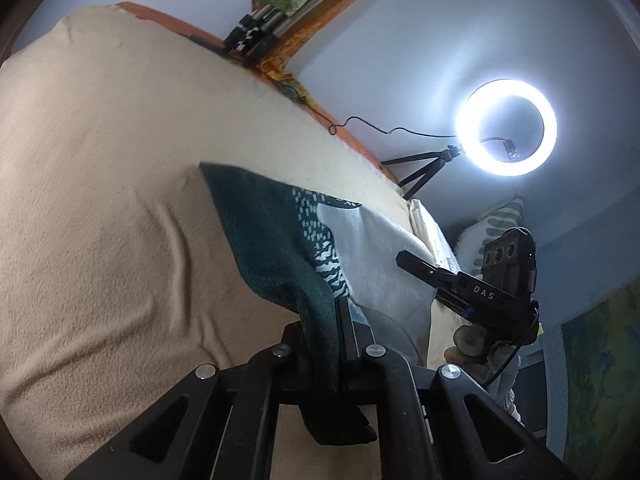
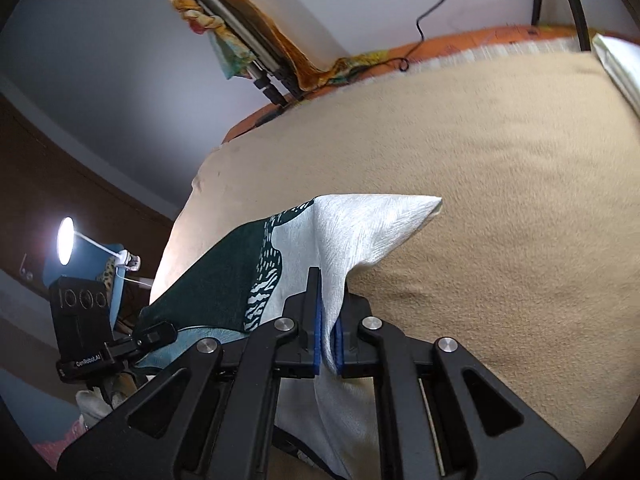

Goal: Fold small clothes
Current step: 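Lift the folded bundle with both tools and carry it toward the pillow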

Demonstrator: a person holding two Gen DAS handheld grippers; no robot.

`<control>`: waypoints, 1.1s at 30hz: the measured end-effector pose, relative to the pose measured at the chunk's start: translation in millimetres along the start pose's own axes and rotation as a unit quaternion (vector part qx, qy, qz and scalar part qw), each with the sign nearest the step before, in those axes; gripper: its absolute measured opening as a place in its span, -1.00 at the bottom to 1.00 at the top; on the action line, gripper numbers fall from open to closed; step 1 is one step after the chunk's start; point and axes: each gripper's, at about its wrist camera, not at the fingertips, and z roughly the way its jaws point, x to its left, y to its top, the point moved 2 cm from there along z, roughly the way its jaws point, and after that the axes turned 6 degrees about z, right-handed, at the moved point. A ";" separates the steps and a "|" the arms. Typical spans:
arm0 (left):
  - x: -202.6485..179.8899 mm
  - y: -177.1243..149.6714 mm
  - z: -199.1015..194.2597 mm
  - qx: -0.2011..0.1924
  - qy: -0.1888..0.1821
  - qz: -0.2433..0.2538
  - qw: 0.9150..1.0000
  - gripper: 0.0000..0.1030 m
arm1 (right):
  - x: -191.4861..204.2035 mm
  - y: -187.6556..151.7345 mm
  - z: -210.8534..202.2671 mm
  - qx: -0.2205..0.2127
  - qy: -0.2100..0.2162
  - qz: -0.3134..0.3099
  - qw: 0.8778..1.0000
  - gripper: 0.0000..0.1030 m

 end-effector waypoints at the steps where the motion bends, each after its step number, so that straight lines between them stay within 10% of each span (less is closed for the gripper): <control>1: -1.7 1.3 -1.9 -0.001 -0.003 0.002 1.000 -0.93 | 3.0 0.5 -3.3 -0.002 -0.003 -0.004 1.000 -0.88; 33: -189.8 70.3 180.2 0.002 -0.085 0.127 0.988 -0.94 | -105.7 107.2 -192.4 -0.115 -0.117 -0.059 0.985 -0.89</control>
